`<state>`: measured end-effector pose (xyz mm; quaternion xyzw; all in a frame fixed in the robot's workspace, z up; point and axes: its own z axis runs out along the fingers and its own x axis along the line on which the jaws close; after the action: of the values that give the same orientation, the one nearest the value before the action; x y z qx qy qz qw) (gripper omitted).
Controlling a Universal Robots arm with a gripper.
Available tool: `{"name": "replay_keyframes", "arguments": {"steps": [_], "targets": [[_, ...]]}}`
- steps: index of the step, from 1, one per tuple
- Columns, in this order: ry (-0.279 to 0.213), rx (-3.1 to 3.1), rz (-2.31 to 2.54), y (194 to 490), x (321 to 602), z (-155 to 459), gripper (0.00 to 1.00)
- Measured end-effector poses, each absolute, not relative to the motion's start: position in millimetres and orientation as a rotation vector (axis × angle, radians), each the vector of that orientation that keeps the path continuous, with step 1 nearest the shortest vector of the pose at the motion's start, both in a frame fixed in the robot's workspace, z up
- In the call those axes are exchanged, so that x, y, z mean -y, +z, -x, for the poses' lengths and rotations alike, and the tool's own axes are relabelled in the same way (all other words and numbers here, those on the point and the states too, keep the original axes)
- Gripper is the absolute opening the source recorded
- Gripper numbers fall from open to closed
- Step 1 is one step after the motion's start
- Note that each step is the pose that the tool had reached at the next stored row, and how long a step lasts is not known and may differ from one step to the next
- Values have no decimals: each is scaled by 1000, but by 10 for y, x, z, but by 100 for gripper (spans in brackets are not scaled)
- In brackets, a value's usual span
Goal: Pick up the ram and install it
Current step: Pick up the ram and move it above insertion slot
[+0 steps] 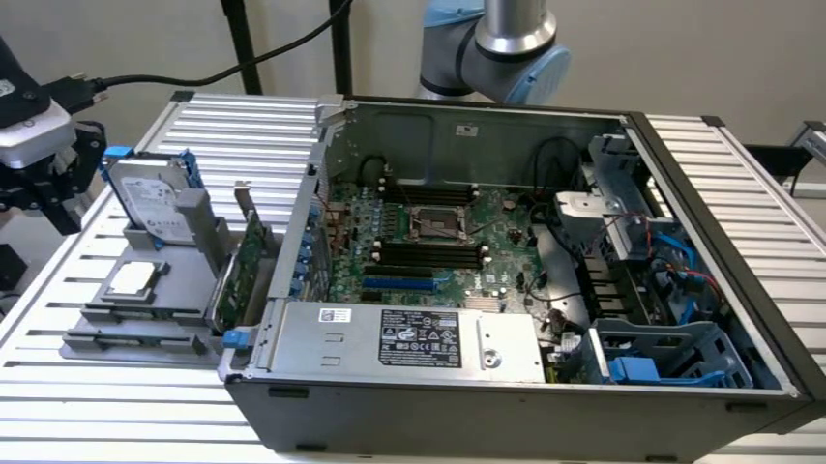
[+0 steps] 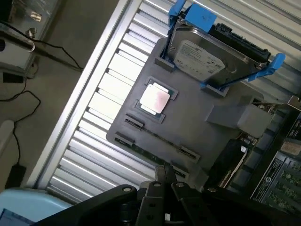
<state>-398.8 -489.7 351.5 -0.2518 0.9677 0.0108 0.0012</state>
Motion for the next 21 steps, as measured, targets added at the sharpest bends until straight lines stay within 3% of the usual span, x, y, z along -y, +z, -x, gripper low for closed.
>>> {"name": "replay_keyframes", "arguments": {"steps": [21], "targets": [[34,-2837,1354,3404,4897,3988,11]]}}
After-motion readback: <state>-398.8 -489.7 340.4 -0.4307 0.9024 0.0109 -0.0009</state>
